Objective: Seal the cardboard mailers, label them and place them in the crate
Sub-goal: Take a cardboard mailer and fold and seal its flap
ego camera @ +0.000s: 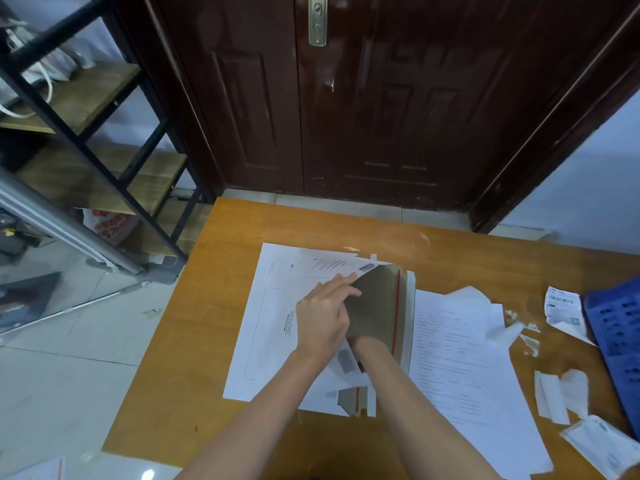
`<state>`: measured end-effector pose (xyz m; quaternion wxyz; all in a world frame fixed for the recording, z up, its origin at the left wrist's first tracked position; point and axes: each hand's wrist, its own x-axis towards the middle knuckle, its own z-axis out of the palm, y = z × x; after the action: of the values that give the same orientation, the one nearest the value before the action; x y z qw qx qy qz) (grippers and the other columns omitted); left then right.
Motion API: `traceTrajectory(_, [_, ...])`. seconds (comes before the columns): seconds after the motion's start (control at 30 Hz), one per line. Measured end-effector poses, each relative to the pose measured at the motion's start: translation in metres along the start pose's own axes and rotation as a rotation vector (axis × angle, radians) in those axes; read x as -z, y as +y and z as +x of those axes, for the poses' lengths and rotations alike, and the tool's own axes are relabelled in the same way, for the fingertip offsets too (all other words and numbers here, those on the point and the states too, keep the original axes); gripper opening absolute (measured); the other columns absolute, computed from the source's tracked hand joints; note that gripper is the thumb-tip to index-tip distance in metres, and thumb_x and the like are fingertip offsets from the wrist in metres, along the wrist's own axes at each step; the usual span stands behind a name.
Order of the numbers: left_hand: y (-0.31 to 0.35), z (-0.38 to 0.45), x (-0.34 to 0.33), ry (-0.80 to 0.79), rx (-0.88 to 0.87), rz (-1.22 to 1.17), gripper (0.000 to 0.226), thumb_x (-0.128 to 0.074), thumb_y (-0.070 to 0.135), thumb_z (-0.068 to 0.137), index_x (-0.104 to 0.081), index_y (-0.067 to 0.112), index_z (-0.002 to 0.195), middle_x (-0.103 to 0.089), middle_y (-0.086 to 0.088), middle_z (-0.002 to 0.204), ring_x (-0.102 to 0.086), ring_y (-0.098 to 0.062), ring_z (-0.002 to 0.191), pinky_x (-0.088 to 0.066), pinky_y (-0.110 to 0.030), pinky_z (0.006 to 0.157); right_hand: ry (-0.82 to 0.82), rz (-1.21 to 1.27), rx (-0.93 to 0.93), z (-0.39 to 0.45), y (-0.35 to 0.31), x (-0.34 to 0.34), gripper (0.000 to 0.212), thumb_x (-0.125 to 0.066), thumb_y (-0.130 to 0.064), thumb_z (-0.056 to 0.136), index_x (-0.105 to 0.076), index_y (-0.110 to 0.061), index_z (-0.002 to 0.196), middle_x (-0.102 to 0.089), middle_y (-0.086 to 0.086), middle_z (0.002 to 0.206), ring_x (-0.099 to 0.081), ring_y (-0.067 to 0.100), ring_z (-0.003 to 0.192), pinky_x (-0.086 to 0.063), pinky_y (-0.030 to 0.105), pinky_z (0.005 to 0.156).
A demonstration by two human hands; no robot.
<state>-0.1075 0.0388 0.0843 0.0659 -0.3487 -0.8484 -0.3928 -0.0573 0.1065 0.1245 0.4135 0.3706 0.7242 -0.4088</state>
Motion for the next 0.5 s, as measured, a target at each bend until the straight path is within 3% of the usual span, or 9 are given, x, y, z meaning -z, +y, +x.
traceTrajectory(0.07, [0.001, 0.0, 0.0, 0.0, 0.007, 0.0, 0.041, -0.06, -0.017, 0.073, -0.076, 0.018, 0.085, -0.071, 0.009, 0.109, -0.067, -0.013, 0.106, -0.06, -0.038, 0.078, -0.049, -0.148, -0.049, 0.008, 0.004, 0.004, 0.01, -0.04, -0.012, 0.1, -0.046, -0.011, 0.109, -0.044, 0.006, 0.087, -0.038, 0.014, 0.067, -0.042, 0.022, 0.068])
traceTrajectory(0.1, [0.001, 0.0, 0.0, 0.001, 0.0, 0.005, 0.04, -0.059, -0.017, 0.074, -0.076, 0.018, 0.085, -0.071, 0.009, 0.11, -0.067, -0.014, 0.106, -0.06, -0.039, 0.078, -0.071, -0.241, -0.004, 0.009, 0.006, 0.005, 0.02, -0.039, -0.007, 0.099, -0.048, -0.011, 0.117, -0.048, 0.008, 0.093, -0.039, 0.016, 0.068, -0.04, 0.022, 0.067])
traceTrajectory(0.17, [0.003, 0.0, -0.001, 0.007, -0.024, 0.022, 0.04, -0.054, -0.015, 0.074, -0.076, 0.018, 0.084, -0.071, 0.008, 0.111, -0.066, -0.017, 0.107, -0.059, -0.04, 0.082, -0.043, -0.36, 0.044, 0.013, 0.003, 0.002, 0.036, -0.036, -0.002, 0.099, -0.042, -0.005, 0.135, -0.049, 0.016, 0.126, -0.049, 0.026, 0.094, -0.04, 0.028, 0.085])
traceTrajectory(0.2, [0.004, 0.0, -0.001, 0.009, -0.037, 0.028, 0.041, -0.053, -0.014, 0.073, -0.076, 0.018, 0.084, -0.071, 0.007, 0.111, -0.066, -0.017, 0.108, -0.058, -0.04, 0.084, 0.062, -0.445, 0.039, 0.017, -0.002, -0.006, 0.038, -0.035, 0.001, 0.1, -0.04, 0.0, 0.137, -0.045, 0.019, 0.137, -0.049, 0.03, 0.111, -0.041, 0.031, 0.095])
traceTrajectory(0.23, [0.006, 0.0, -0.002, 0.008, -0.041, 0.028, 0.041, -0.054, -0.015, 0.072, -0.076, 0.017, 0.084, -0.071, 0.007, 0.112, -0.066, -0.017, 0.108, -0.058, -0.039, 0.084, 0.335, -0.585, 0.041, 0.022, -0.008, -0.02, 0.037, -0.034, 0.007, 0.099, -0.041, 0.005, 0.135, -0.045, 0.023, 0.139, -0.05, 0.033, 0.119, -0.044, 0.033, 0.099])
traceTrajectory(0.3, [0.013, -0.001, -0.003, 0.004, -0.035, 0.013, 0.042, -0.06, -0.019, 0.069, -0.076, 0.017, 0.084, -0.071, 0.006, 0.111, -0.066, -0.017, 0.107, -0.058, -0.038, 0.083, 0.406, -0.704, -0.116, 0.002, -0.03, -0.024, 0.03, -0.041, 0.013, 0.094, -0.052, 0.012, 0.122, -0.057, 0.031, 0.123, -0.061, 0.037, 0.107, -0.054, 0.036, 0.089])
traceTrajectory(0.37, [0.018, -0.001, -0.004, 0.009, -0.024, 0.001, 0.042, -0.061, -0.019, 0.069, -0.076, 0.017, 0.085, -0.071, 0.007, 0.11, -0.067, -0.016, 0.106, -0.058, -0.036, 0.081, 0.597, -0.778, -0.197, 0.007, -0.038, -0.037, 0.026, -0.045, 0.013, 0.089, -0.059, 0.013, 0.111, -0.063, 0.032, 0.109, -0.065, 0.038, 0.096, -0.056, 0.039, 0.084])
traceTrajectory(0.4, [0.018, 0.0, -0.004, 0.016, -0.007, -0.008, 0.043, -0.059, -0.019, 0.07, -0.076, 0.018, 0.085, -0.071, 0.007, 0.11, -0.067, -0.015, 0.106, -0.059, -0.035, 0.08, 0.71, -0.88, -0.235, 0.01, -0.038, -0.041, 0.03, -0.041, 0.017, 0.086, -0.059, 0.013, 0.11, -0.064, 0.032, 0.106, -0.065, 0.039, 0.094, -0.056, 0.042, 0.084])
traceTrajectory(0.5, [0.013, 0.002, 0.001, 0.055, 0.035, -0.024, 0.044, -0.061, -0.019, 0.07, -0.076, 0.019, 0.085, -0.073, 0.009, 0.105, -0.068, -0.012, 0.101, -0.059, -0.028, 0.07, 0.806, -1.024, -0.237, 0.015, -0.042, -0.044, 0.031, -0.04, 0.018, 0.087, -0.059, 0.014, 0.111, -0.063, 0.034, 0.106, -0.065, 0.04, 0.094, -0.056, 0.044, 0.084])
